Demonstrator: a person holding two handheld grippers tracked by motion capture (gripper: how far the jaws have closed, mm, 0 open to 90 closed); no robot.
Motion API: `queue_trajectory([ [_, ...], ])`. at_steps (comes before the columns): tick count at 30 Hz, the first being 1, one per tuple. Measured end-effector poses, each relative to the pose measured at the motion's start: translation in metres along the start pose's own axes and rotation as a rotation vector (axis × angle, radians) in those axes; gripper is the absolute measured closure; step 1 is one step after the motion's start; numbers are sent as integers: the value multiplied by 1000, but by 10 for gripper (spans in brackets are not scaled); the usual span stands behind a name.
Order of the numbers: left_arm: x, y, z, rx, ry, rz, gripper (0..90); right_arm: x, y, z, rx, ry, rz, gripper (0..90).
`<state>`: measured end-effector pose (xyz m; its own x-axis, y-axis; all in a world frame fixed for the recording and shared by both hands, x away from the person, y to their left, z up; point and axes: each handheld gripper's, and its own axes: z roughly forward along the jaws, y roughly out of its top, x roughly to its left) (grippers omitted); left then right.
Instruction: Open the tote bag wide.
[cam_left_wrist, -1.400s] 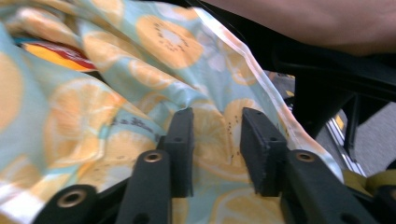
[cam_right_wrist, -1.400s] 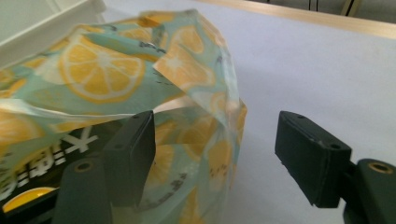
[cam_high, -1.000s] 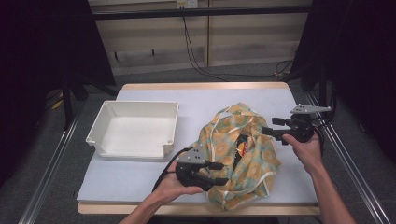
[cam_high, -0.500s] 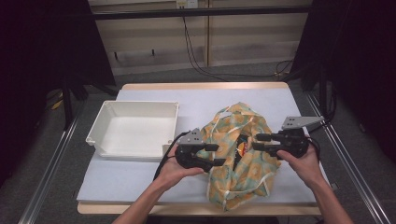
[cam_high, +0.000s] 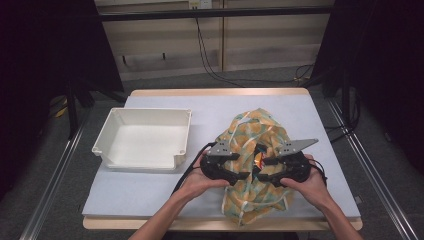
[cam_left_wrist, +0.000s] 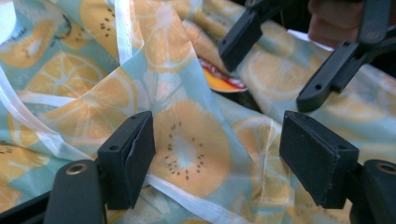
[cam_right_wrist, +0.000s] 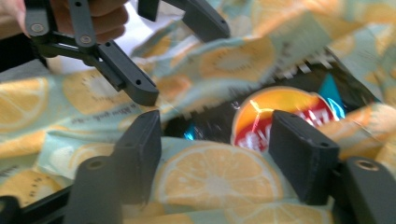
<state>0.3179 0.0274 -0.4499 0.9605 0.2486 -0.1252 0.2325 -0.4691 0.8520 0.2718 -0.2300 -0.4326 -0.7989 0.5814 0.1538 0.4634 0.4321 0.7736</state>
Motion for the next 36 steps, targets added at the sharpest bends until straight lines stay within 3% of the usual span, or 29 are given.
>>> queue_trajectory([
  [6,-3,-1,3,21,57,37,309,-5,-18,-9,13,-65,34,310],
  [10,-3,-1,0,20,98,43,472,-5,-26,-6,50,-84,49,357],
  [13,1,-2,-3,24,101,30,607,-4,-29,-9,48,-67,55,477],
  [14,3,-4,-4,25,83,19,675,-3,-30,-11,49,-67,55,517],
  [16,5,-6,-5,31,78,8,793,-3,-33,-14,40,-50,64,655],
  [19,10,-9,-10,37,49,-21,873,1,-35,-18,27,-45,73,812],
  [23,12,-13,-20,41,46,-36,895,4,-42,-25,17,-61,89,894],
  [29,12,-21,-34,41,30,-46,900,5,-63,-39,37,-82,131,900],
  [36,15,-29,-47,60,53,-64,900,1,-82,-44,71,-87,166,900],
])
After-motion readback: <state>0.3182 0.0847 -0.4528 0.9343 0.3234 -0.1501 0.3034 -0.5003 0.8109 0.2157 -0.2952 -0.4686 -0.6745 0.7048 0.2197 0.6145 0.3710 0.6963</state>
